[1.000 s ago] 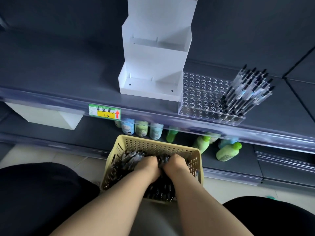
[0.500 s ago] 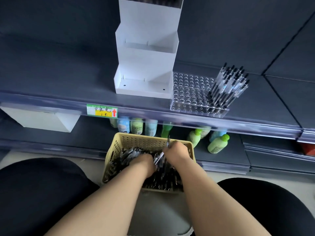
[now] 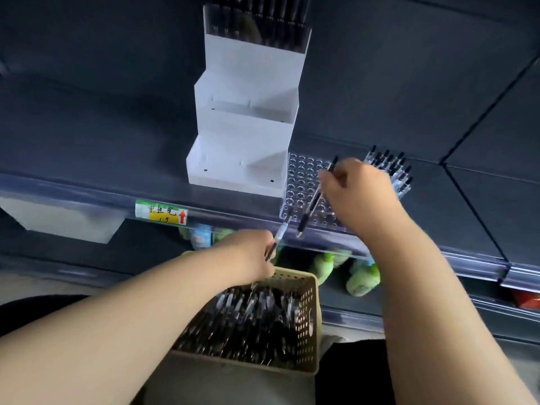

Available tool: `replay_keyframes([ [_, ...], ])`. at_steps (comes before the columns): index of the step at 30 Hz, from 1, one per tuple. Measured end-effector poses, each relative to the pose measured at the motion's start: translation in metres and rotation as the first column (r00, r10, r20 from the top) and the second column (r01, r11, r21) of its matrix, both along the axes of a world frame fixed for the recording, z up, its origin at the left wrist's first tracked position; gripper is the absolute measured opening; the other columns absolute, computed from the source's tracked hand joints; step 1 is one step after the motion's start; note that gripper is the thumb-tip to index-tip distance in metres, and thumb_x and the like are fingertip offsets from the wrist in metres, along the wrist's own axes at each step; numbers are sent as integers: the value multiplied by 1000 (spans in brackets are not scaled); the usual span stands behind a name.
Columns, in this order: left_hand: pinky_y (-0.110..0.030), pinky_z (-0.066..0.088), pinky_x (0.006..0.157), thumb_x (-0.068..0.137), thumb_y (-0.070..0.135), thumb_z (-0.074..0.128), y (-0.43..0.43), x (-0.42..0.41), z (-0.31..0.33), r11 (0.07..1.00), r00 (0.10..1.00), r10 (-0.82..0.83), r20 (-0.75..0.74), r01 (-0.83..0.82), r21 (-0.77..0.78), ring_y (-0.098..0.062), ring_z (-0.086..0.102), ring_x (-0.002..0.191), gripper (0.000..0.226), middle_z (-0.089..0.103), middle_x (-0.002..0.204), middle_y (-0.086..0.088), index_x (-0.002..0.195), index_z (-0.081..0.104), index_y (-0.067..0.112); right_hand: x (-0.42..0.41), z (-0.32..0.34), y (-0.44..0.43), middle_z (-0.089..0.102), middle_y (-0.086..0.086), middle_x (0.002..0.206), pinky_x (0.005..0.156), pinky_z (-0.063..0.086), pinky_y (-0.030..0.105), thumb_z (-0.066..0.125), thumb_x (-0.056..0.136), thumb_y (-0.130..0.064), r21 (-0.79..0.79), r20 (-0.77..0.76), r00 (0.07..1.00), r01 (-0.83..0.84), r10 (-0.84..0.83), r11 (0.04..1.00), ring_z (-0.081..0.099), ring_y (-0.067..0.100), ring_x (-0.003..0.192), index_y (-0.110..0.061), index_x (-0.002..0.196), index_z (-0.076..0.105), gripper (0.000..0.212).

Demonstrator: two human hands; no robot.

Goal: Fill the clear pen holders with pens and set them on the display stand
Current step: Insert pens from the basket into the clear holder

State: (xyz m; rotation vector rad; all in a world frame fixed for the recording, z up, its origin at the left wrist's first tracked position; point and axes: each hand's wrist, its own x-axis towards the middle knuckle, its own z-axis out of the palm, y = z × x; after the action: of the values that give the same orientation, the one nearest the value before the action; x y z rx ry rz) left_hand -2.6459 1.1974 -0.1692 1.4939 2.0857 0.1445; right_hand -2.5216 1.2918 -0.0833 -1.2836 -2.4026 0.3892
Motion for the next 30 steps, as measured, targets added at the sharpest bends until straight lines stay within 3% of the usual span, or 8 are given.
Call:
replay_keyframes([
  [2, -25, 42, 59, 87, 25, 52, 7, -5, 22, 990, 990, 49, 129, -65, 126, -11, 56, 72, 5, 60, 90, 1, 92, 52, 23, 6, 27, 9, 43, -5, 59, 54, 19, 24, 51, 93, -32, 72, -130, 991, 44, -34, 996, 41, 21, 60, -9, 77, 53, 28],
  [6, -14, 37, 45, 92, 29, 53, 34, -10, 51, 885, 940, 88, 330, -226, 407, -8, 54, 62, 6, 65, 89, 6, 91, 59, 28, 13, 47, 32, 47, -16, 65, 61, 27, 20, 56, 89, -30, 85, -284, 955, 116, -88, 990, 48, 18, 75, -20, 88, 53, 11],
  [9, -21, 46, 65, 89, 23, 59, 61, -9, 64, 812, 923, 54, 382, -263, 522, -14, 59, 76, 15, 64, 87, 8, 103, 60, 28, 12, 42, 49, 53, -14, 71, 68, 36, 26, 57, 87, -32, 84, -325, 935, 177, -141, 981, 52, 20, 79, -24, 98, 54, 14],
  [11, -27, 46, 72, 87, 22, 61, 76, -7, 71, 801, 936, 33, 350, -234, 550, -15, 59, 83, 36, 60, 89, 9, 121, 48, 27, 10, 37, 58, 59, -8, 77, 67, 38, 28, 56, 89, -35, 99, -345, 923, 216, -170, 971, 54, 22, 79, -21, 99, 55, 18],
  [13, -25, 46, 69, 88, 23, 62, 89, -5, 75, 805, 941, 8, 337, -206, 556, -15, 58, 84, 45, 58, 91, 9, 126, 38, 29, 9, 33, 64, 60, -7, 79, 65, 36, 28, 52, 91, -38, 114, -341, 919, 252, -200, 961, 51, 21, 77, -21, 99, 56, 19],
  [19, -14, 37, 46, 92, 27, 56, 110, -4, 67, 804, 928, -27, 372, -201, 560, -8, 50, 62, 22, 56, 92, 11, 107, 40, 32, 6, 21, 82, 67, -1, 94, 66, 44, 30, 51, 91, -40, 164, -259, 941, 265, -218, 950, 58, 24, 87, -24, 97, 64, 22],
  [24, -24, 46, 55, 91, 27, 57, 119, -9, 62, 800, 910, 18, 415, -262, 540, -14, 59, 73, 23, 58, 92, 13, 110, 45, 32, 6, 15, 87, 68, -6, 88, 65, 45, 28, 55, 88, -41, 132, -172, 955, 267, -243, 955, 59, 20, 83, -25, 92, 66, 19],
  [30, -16, 40, 51, 90, 26, 58, 122, -10, 58, 798, 899, 14, 438, -274, 537, -9, 55, 69, 23, 61, 90, 10, 111, 48, 30, 3, 13, 88, 67, -10, 81, 62, 42, 26, 57, 87, -41, 122, -88, 955, 292, -282, 949, 58, 18, 77, -25, 88, 65, 19],
])
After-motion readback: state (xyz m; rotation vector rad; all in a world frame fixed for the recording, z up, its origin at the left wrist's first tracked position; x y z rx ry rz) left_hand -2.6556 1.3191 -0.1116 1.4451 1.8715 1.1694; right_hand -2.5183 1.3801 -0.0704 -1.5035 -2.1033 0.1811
